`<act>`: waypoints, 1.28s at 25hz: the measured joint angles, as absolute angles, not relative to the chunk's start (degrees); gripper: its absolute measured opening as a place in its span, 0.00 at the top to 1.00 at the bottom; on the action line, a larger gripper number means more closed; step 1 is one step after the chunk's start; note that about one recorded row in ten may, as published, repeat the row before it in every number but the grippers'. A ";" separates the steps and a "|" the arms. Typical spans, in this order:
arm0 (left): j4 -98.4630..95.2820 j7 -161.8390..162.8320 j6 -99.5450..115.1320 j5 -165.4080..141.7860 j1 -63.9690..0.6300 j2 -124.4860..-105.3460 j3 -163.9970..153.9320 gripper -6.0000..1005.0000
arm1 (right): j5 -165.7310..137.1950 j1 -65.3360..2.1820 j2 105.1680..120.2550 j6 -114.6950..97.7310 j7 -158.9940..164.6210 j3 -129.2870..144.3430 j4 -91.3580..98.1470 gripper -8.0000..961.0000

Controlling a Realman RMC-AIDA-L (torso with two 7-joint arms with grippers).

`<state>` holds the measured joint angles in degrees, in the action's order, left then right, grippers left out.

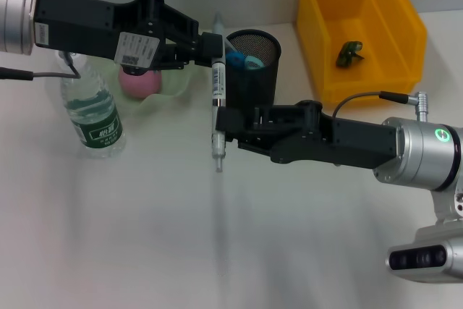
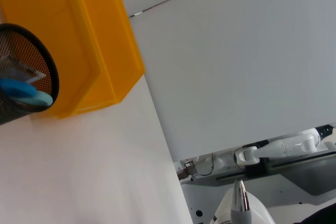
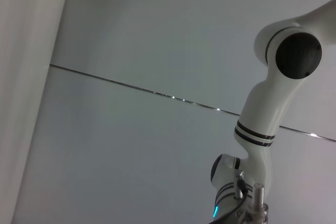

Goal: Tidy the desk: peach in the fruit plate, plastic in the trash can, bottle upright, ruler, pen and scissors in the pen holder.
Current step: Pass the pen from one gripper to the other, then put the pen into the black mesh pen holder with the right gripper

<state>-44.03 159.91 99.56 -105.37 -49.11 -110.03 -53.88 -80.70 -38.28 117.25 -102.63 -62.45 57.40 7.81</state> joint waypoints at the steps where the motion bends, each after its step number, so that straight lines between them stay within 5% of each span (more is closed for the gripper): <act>1: -44.03 159.88 99.58 -105.38 -49.13 -110.03 -53.88 0.77 | -80.81 -38.29 117.25 -102.64 -62.45 57.39 7.82 0.79; 17: -43.84 159.78 99.21 -105.55 -48.81 -109.95 -52.70 0.77 | -81.37 -38.01 117.15 -102.71 -62.50 57.39 7.73 0.80; 28: -43.76 154.87 100.09 -105.34 -47.44 -109.77 -50.45 0.32 | -80.89 -36.67 116.98 -102.71 -57.70 53.99 7.30 0.80; 32: -43.90 146.12 100.86 -105.10 -44.98 -109.77 -47.20 0.30 | -80.85 -34.65 117.04 -103.69 -49.64 49.22 7.92 0.80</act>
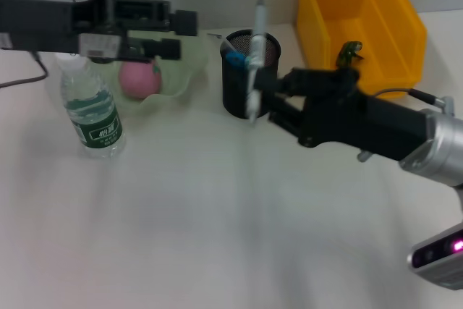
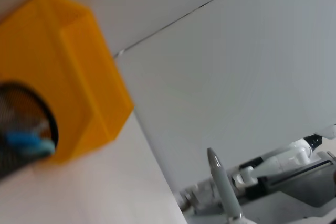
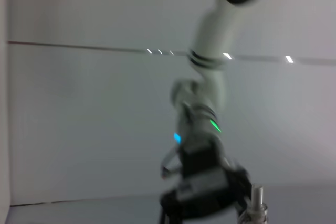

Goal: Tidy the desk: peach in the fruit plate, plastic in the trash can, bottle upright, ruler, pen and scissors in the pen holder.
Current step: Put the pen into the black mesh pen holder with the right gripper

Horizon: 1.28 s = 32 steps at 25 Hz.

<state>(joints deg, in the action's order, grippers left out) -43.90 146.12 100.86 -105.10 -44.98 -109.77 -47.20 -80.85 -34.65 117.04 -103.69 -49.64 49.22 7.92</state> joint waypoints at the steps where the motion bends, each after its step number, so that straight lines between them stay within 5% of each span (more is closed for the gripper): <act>1: -44.07 143.16 100.93 -105.06 -44.36 -109.89 -46.21 0.29 | -80.85 -34.26 117.14 -103.80 -47.24 48.19 8.11 0.80; 11: -44.10 113.07 100.82 -100.30 -35.30 -112.70 -39.44 0.27 | -80.52 -33.20 119.21 -101.64 -11.05 33.47 10.79 0.80; 13: -44.76 103.21 101.12 -99.18 -32.74 -115.31 -39.67 0.27 | -79.69 -34.54 119.39 -98.41 -5.46 32.55 9.83 0.80; 18: -46.50 90.42 101.12 -99.21 -29.63 -118.36 -41.34 0.27 | -76.38 -37.71 119.46 -91.85 3.81 32.31 6.79 0.80; 32: -38.83 71.17 96.63 -99.14 -29.06 -118.43 -43.35 0.28 | -76.20 -42.05 119.54 -76.59 23.31 32.65 6.45 0.80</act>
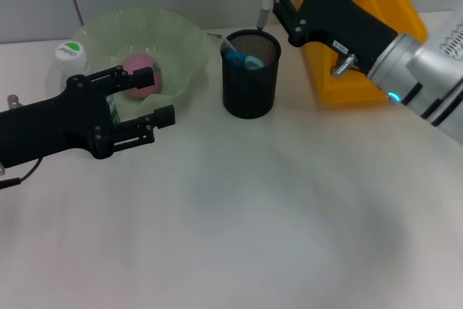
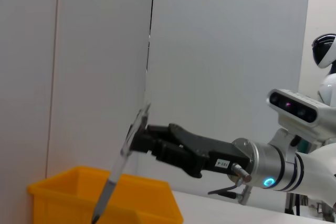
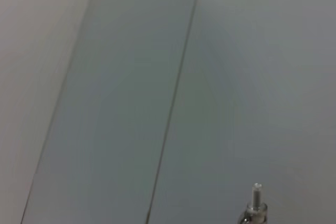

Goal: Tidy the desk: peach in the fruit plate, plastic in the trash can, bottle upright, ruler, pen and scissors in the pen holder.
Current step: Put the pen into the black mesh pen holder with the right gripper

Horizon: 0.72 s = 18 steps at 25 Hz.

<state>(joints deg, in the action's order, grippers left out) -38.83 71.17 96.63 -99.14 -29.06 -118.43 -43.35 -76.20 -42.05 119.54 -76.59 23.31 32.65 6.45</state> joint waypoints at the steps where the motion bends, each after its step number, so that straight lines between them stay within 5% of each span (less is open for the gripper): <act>1: -38.81 70.98 96.51 -99.23 -29.14 -118.43 -43.35 0.28 | -76.20 -42.30 119.53 -75.46 24.31 32.72 6.44 0.80; 18: -38.50 69.10 95.44 -99.40 -28.78 -118.52 -43.40 0.27 | -76.61 -45.26 119.58 -64.31 29.36 34.54 3.77 0.80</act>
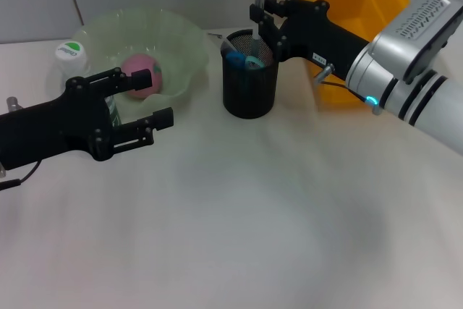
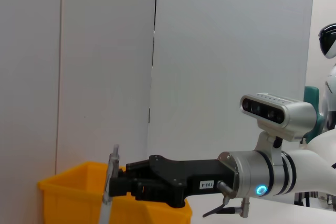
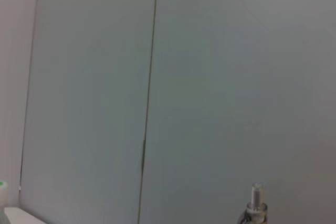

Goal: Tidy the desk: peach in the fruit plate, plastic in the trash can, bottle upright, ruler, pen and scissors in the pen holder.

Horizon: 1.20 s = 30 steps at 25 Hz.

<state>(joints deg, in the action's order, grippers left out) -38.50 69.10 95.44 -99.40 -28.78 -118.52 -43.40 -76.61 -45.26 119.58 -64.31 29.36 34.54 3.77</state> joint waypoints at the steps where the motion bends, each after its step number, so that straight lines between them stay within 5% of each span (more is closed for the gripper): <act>1: -38.48 69.10 95.44 -99.41 -28.74 -118.53 -43.41 0.27 | -76.61 -45.34 119.59 -63.93 29.37 34.54 3.65 0.80; 17: -37.18 67.69 95.88 -99.32 -27.96 -118.47 -43.42 0.27 | -76.64 -45.22 119.50 -62.79 34.82 34.89 3.57 0.66; 20: -37.18 67.68 95.92 -99.35 -27.91 -118.48 -43.41 0.27 | -76.65 -44.92 119.46 -63.29 36.18 35.15 3.77 0.43; 30: -37.43 68.21 97.39 -99.49 -27.51 -118.26 -44.11 0.27 | -82.00 -34.47 118.78 -73.80 67.37 47.32 24.06 0.26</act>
<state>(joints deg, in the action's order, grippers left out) -37.43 68.21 97.39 -99.49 -27.51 -118.26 -44.11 -82.00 -34.47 118.78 -73.80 67.37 47.32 24.06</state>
